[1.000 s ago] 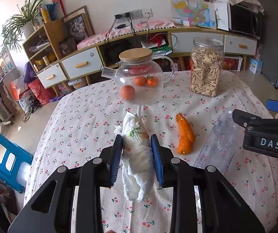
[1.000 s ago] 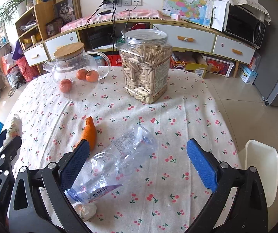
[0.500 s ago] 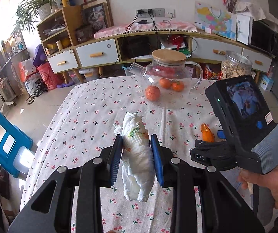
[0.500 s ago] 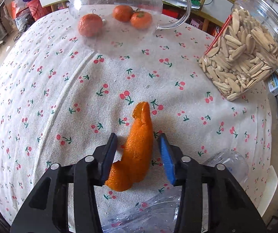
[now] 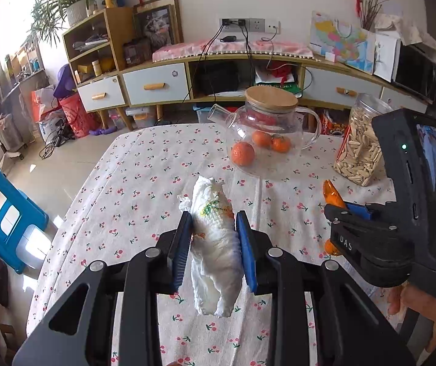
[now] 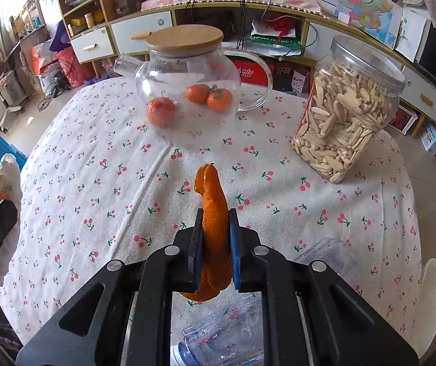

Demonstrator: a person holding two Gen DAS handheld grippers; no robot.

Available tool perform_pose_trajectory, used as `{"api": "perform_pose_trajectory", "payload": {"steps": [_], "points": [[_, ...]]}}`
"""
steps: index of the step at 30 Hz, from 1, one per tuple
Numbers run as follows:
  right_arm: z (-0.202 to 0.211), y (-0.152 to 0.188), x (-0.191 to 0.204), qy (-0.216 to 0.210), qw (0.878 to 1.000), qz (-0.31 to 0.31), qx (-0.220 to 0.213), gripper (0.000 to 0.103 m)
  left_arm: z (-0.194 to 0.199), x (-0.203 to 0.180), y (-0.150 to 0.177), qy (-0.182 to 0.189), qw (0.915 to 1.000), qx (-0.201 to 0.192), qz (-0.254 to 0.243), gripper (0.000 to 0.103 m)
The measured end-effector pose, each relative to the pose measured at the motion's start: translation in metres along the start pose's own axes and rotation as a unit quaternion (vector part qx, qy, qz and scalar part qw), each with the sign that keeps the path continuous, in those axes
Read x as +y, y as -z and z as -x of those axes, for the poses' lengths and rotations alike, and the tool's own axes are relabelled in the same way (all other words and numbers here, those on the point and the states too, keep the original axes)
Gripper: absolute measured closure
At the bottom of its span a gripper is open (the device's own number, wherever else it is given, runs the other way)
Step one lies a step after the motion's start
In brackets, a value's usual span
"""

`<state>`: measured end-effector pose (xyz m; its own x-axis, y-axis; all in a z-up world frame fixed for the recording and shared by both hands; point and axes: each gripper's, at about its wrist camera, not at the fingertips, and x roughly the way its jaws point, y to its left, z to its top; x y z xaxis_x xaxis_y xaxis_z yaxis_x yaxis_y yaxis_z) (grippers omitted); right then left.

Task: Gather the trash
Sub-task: 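Grasp the remaining orange peel with the right gripper, then carry both items to the bin and open the right gripper over it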

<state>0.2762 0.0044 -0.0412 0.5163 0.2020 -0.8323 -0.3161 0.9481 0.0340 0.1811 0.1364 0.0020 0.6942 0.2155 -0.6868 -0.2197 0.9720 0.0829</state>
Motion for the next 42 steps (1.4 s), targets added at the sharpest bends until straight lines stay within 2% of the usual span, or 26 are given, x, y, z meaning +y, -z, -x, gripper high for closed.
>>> {"api": "perform_pose_trajectory", "payload": {"steps": [6,16,19,27,33,42], "points": [[0.028,0.003,-0.023,-0.004,0.998,-0.03,-0.048,0.09,0.012,-0.003,-0.003,0.003,0.9999,-0.013,0.0,0.073],[0.057,0.036,-0.059,0.035,0.992,-0.058,-0.102,0.089,0.03,-0.022,0.003,0.004,0.9991,-0.04,-0.014,0.072],[0.068,0.046,-0.069,0.044,0.991,-0.059,-0.113,0.089,0.026,-0.034,0.006,0.013,0.9993,-0.03,-0.018,0.072],[0.1,0.068,-0.105,0.078,0.984,-0.07,-0.147,0.089,0.052,-0.091,0.002,0.036,0.9953,-0.069,-0.058,0.072],[0.124,0.085,-0.148,0.11,0.977,-0.087,-0.161,0.088,0.062,-0.14,0.01,0.069,0.9929,-0.07,-0.066,0.072],[0.151,0.121,-0.231,0.168,0.962,-0.139,-0.162,0.088,0.083,-0.222,0.021,0.118,0.9848,-0.075,-0.103,0.072]]}}
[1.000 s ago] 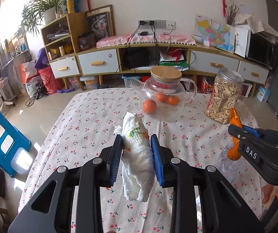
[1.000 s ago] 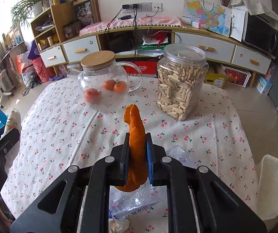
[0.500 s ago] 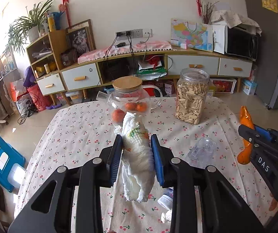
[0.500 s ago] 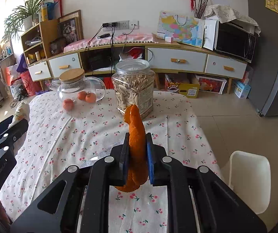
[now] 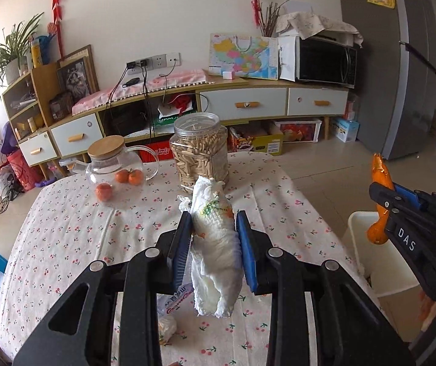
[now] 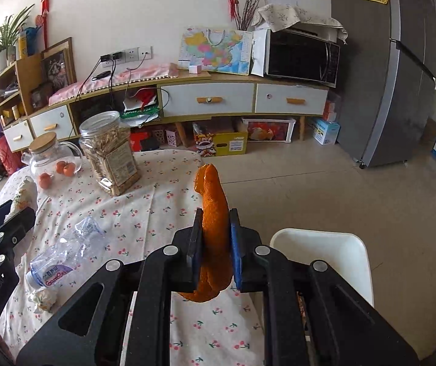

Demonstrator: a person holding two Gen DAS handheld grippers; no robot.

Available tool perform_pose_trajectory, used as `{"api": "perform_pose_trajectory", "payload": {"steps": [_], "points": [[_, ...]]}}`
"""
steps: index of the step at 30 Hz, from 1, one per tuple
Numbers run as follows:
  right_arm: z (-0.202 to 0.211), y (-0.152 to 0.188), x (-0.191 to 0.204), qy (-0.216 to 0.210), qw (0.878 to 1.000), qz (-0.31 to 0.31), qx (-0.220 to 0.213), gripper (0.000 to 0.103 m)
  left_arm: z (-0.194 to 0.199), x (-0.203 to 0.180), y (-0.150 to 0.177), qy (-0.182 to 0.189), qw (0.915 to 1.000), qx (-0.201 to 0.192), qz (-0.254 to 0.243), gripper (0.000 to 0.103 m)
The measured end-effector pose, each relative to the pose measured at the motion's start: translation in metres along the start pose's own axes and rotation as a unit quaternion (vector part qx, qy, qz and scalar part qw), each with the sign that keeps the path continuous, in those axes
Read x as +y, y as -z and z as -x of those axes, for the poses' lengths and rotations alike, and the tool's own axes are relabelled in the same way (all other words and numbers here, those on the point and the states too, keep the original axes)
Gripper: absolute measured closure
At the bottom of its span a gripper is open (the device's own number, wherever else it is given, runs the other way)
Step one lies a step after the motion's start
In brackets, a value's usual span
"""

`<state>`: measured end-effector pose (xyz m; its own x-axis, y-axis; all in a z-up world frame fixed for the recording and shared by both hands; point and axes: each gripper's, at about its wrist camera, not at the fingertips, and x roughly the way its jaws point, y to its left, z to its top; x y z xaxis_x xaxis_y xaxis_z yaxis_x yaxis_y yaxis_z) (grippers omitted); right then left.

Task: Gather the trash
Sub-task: 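Carry both items to the bin and open the right gripper over it, then open the left gripper to drop the tissue into the bin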

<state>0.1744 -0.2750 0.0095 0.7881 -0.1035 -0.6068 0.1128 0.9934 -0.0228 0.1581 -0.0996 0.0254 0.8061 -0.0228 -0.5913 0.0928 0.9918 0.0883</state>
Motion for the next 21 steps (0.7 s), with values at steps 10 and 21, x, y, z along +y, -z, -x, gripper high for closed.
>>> {"api": "perform_pose_trajectory", "payload": {"steps": [10,21], "points": [[-0.019,0.019,-0.116,0.077,0.992,-0.092,0.032,0.084,-0.014,-0.086,-0.005,0.037,0.9978,0.01,-0.054,0.072],[-0.007,0.039,-0.218,0.204,0.96,-0.186,0.037,0.022,-0.031,-0.191,-0.003,0.104,0.9895,0.026,-0.097,0.072]]}}
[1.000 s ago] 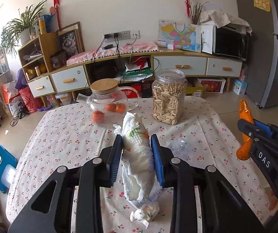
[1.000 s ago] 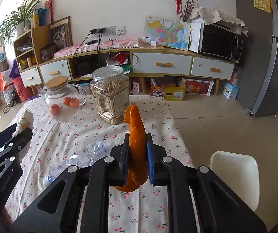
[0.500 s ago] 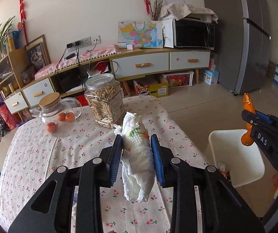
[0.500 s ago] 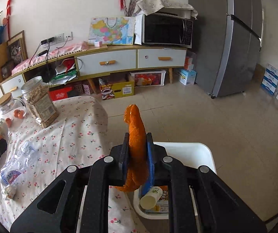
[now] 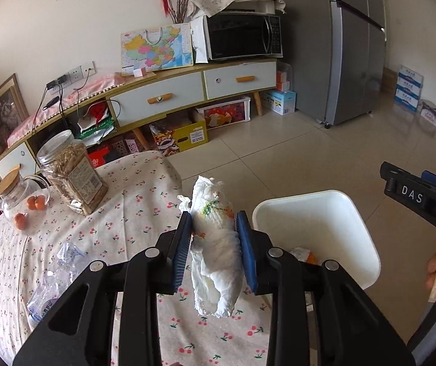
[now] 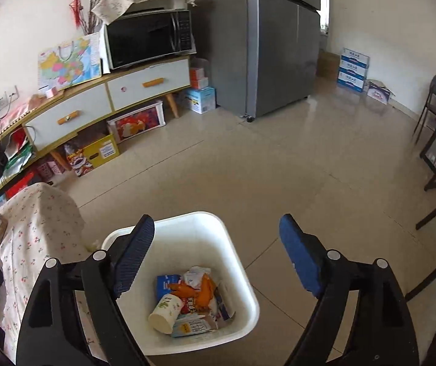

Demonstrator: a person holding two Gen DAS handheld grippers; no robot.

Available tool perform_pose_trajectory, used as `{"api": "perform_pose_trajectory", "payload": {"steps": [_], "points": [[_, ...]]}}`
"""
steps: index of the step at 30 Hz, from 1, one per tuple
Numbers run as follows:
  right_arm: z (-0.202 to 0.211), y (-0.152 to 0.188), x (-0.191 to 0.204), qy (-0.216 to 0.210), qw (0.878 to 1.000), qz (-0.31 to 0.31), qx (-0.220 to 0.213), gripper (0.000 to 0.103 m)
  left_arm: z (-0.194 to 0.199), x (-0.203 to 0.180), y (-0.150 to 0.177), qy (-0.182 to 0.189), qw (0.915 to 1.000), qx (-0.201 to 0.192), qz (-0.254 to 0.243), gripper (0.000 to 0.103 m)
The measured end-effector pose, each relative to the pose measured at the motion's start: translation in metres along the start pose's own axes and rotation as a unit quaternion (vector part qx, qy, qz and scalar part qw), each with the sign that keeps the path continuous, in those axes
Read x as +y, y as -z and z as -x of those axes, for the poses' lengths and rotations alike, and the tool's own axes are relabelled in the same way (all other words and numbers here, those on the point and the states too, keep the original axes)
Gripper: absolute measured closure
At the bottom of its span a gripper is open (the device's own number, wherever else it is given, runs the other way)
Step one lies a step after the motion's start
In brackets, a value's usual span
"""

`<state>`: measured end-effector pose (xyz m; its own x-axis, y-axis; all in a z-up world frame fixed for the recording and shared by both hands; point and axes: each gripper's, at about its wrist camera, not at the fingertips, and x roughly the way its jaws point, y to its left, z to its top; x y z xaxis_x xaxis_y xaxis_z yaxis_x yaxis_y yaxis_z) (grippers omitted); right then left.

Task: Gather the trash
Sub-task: 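Open the left gripper to drop the tissue into the bin, then reach the left gripper to the clear plastic bottle and close on it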

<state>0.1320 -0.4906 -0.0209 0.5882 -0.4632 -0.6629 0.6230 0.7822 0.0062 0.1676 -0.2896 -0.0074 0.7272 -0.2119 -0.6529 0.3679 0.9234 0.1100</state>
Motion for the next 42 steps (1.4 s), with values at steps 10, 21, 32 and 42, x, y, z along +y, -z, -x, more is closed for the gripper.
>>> {"api": "perform_pose_trajectory", "payload": {"steps": [10,21,32,42], "points": [[0.01,-0.003,-0.039,0.099,0.994,0.001,-0.041,0.007,-0.022,-0.071,-0.021,0.07,0.9974,0.016,-0.007,0.042],[0.024,0.001,-0.028,0.08,0.995,0.021,-0.051,0.007,-0.016,-0.05,-0.019,0.041,0.9988,0.021,0.016,0.027],[0.047,0.02,0.032,0.014,0.996,0.079,-0.048,0.007,-0.005,0.018,0.006,-0.01,0.9984,0.037,0.042,0.019],[0.065,0.036,0.095,-0.033,0.991,0.126,-0.044,0.007,-0.004,0.093,0.032,-0.066,0.9945,0.063,0.052,0.019]]}}
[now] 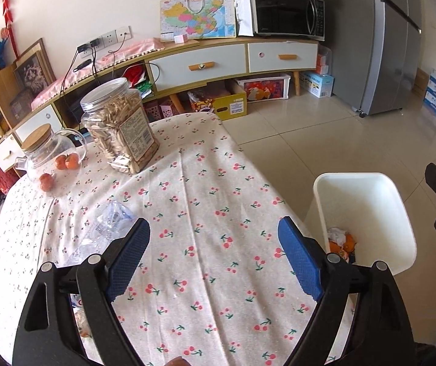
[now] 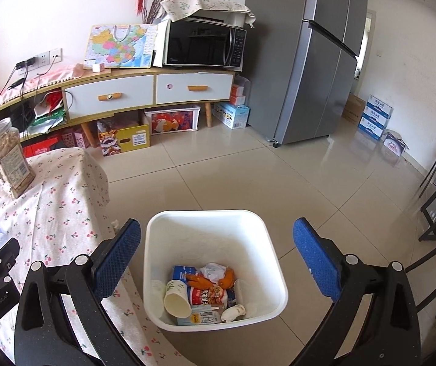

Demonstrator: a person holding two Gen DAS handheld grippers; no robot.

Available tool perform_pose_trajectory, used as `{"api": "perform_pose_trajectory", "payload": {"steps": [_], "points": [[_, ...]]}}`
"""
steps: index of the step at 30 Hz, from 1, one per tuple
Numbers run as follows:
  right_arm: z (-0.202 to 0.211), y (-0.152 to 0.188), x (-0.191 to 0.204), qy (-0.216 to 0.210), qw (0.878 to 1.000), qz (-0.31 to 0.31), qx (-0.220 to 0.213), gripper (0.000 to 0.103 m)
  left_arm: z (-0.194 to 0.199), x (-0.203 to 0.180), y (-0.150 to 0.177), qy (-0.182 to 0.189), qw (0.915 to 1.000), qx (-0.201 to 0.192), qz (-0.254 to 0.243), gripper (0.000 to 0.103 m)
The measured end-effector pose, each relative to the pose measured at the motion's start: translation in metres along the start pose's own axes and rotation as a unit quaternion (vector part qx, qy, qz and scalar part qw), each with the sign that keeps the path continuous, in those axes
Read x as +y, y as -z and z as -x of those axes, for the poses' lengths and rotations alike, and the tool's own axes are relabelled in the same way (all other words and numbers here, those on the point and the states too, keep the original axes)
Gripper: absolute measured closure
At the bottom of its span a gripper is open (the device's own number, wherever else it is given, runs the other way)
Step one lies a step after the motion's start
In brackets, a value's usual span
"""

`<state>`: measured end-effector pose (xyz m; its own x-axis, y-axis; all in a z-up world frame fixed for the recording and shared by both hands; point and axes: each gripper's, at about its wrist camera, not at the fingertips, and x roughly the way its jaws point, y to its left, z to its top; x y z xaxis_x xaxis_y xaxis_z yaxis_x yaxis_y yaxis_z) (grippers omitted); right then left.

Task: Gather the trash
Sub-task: 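Reach the left gripper to the clear plastic bottle and close on it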

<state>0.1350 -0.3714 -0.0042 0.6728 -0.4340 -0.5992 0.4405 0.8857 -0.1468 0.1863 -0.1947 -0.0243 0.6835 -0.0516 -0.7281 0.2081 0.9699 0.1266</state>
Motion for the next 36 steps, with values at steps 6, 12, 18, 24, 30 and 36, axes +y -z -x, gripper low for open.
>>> {"api": "perform_pose_trajectory", "payload": {"steps": [6,12,18,24,30,36], "points": [[0.009,0.011,0.045,-0.033,0.999,0.027,0.009,0.007,-0.007,0.042,0.008,-0.025,0.9996,0.014,0.007,0.019],[0.02,0.021,0.09,-0.064,0.996,0.062,0.013,0.007,-0.019,0.077,0.015,-0.054,0.9974,0.047,-0.009,0.019],[0.024,0.031,0.122,-0.087,0.991,0.095,0.03,0.007,-0.057,0.107,0.027,-0.077,0.9852,0.135,-0.074,0.016],[0.022,0.034,0.139,-0.098,0.988,0.113,0.037,0.007,-0.09,0.136,0.032,-0.035,0.9789,0.191,-0.063,0.016],[0.019,0.036,0.154,-0.142,0.981,0.109,0.07,0.007,-0.11,0.161,0.034,0.01,0.9752,0.219,-0.032,0.035],[0.021,0.048,0.185,-0.218,0.961,0.117,0.121,0.007,-0.09,0.196,0.039,0.002,0.9819,0.189,0.01,0.036]]}}
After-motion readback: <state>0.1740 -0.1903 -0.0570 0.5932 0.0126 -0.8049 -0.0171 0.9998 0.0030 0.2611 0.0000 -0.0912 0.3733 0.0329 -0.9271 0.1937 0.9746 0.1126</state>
